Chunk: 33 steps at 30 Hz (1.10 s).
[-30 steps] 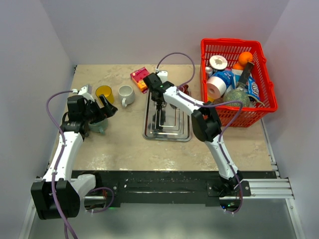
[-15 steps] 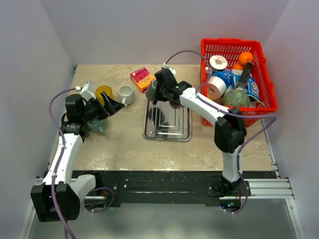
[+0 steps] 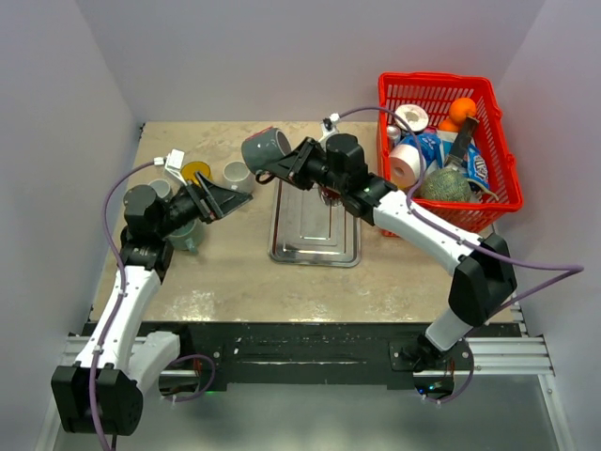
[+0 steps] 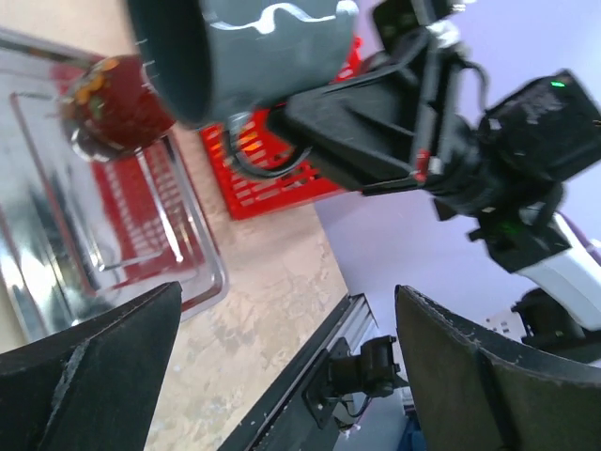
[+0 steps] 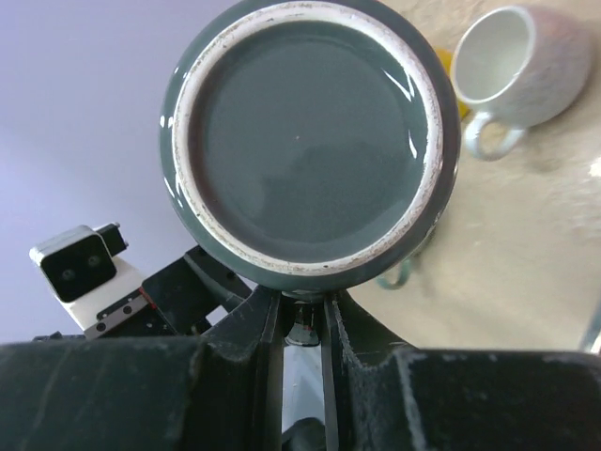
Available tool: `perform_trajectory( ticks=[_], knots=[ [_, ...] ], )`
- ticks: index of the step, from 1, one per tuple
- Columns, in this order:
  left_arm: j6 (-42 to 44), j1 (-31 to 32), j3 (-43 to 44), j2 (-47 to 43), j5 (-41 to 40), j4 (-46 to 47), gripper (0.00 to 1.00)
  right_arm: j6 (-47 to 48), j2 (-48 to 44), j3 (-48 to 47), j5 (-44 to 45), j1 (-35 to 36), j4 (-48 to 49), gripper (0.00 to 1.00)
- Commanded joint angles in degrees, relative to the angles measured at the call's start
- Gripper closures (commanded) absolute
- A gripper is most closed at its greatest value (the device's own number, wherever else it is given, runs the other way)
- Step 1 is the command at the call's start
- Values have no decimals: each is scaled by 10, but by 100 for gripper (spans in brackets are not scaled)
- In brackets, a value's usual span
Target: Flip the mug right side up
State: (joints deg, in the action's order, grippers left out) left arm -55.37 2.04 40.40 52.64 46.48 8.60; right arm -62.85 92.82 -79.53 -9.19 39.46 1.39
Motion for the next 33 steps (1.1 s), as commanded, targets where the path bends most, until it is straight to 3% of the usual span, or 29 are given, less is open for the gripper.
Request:
perform_trajectory(
  ticks=[1, 6, 8, 9, 11, 15, 22, 28, 33],
  knots=[
    [-24, 13, 27, -11, 32, 90, 1, -82, -48, 12, -59, 8, 177, 100],
    [-63, 15, 32, -3, 20, 99, 1, -112, -73, 44, -78, 17, 280, 100],
    [-131, 15, 30, 4, 19, 103, 1, -109, -81, 51, -87, 24, 309, 100],
    [-159, 18, 28, 10, 26, 173, 2, -108, -83, 51, -88, 25, 320, 100],
    [-211, 25, 38, 12, 32, 223, 2, -110, -85, 55, -89, 28, 330, 100],
    [-195, 34, 83, 33, 27, 181, 3, -132, -81, 67, -103, 34, 394, 100],
    [-244, 37, 82, 45, 19, 245, 5, -142, -74, 80, -115, 51, 455, 100],
    [-254, 38, 70, 43, 12, 249, 16, -141, -80, 107, -108, 62, 473, 100],
    [-251, 38, 66, 45, 10, 239, 34, -113, -96, 123, -97, 69, 448, 100]
  ],
)
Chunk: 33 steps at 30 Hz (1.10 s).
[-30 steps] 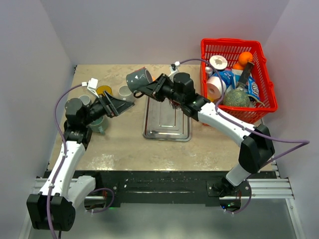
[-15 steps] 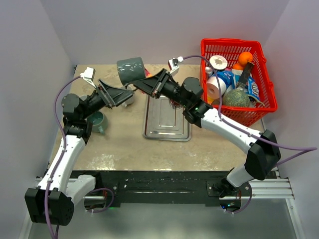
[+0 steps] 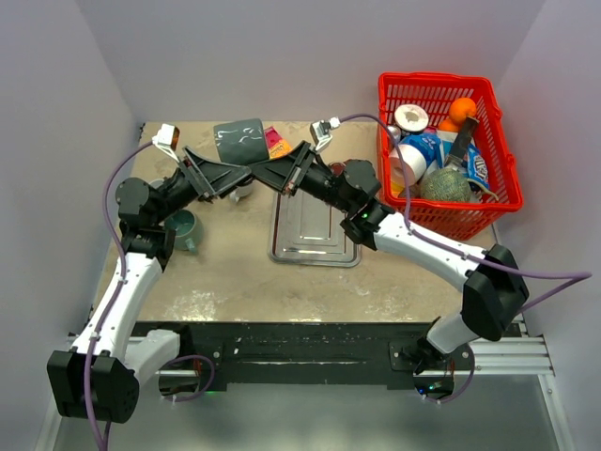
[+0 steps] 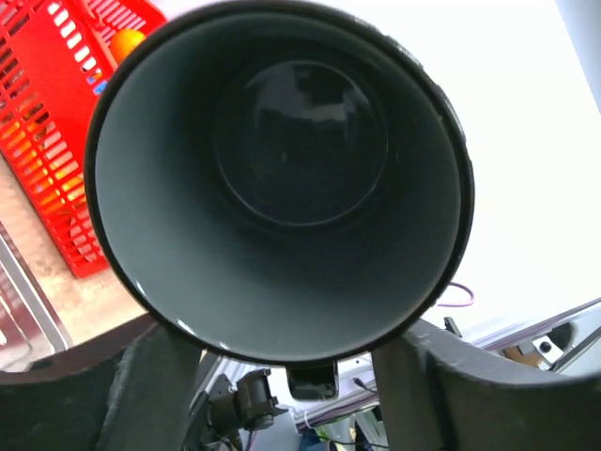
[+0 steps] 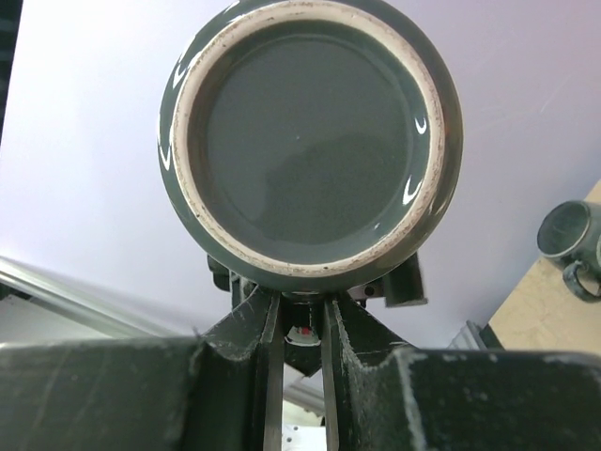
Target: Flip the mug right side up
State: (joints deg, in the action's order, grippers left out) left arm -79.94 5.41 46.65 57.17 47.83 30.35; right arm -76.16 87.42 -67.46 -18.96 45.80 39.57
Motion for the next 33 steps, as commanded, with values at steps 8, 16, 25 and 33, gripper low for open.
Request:
perform_trajectory(
  ticks=[8, 16, 25, 33],
  knots=[
    [21, 5, 6, -3, -6, -17, 54, 53, -68, 21, 30, 7, 26, 100],
    [67, 5, 15, -7, -24, -83, 89, 74, -78, 28, 28, 10, 3, 100],
    [108, 5, 27, -13, -40, -120, 100, 110, -85, 48, 23, 17, -26, 100],
    [171, 5, 45, -22, -62, -188, 100, 107, -85, 85, 52, 17, -59, 34]
  ],
)
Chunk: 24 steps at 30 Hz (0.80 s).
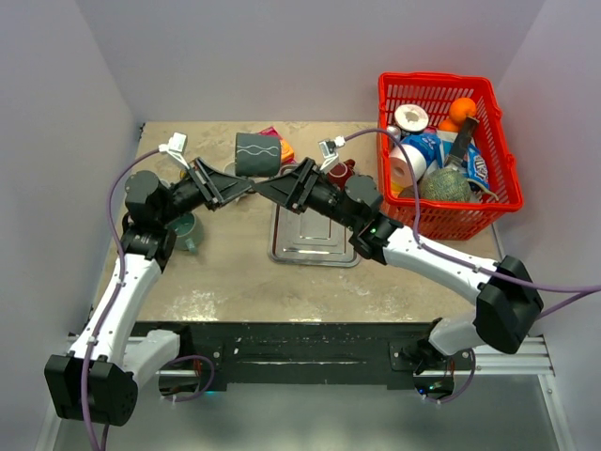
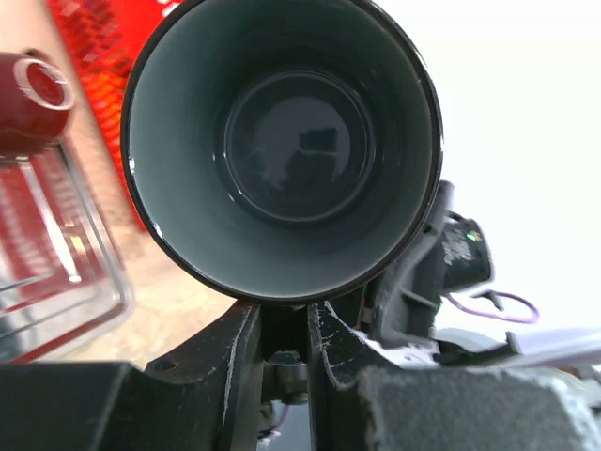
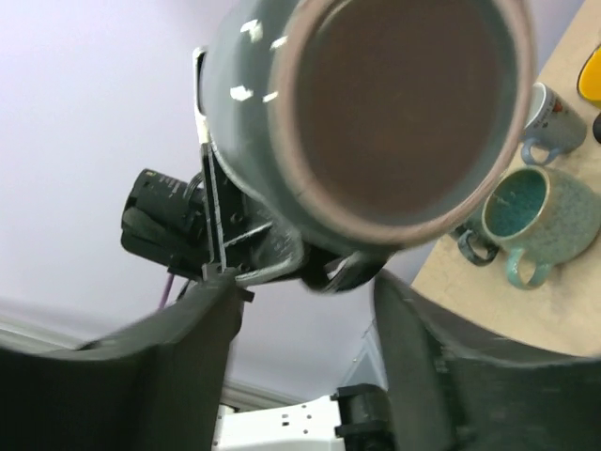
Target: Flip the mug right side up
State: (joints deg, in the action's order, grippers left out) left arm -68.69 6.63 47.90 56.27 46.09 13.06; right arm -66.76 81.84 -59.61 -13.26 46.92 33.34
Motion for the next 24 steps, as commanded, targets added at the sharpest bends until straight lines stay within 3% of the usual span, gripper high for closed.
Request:
perform_trajectory(
  ticks=[1, 5, 10, 17, 24],
  knots=[
    [75, -7, 38, -16, -48, -28, 100, 13, -30, 7, 9, 7, -8, 31],
    [116, -7, 47, -20, -59, -83, 100, 21, -38, 13, 41, 6, -80, 20],
    [177, -7, 54, -25, -93, -156, 100, 21, -44, 12, 84, 7, -157, 18],
    [303, -7, 68, -18, -198, -277, 100, 28, -48, -35, 208, 7, -396, 17],
    [398, -6, 31, 17, -303, -346, 100, 48, -45, -52, 270, 6, -476, 14]
  ],
)
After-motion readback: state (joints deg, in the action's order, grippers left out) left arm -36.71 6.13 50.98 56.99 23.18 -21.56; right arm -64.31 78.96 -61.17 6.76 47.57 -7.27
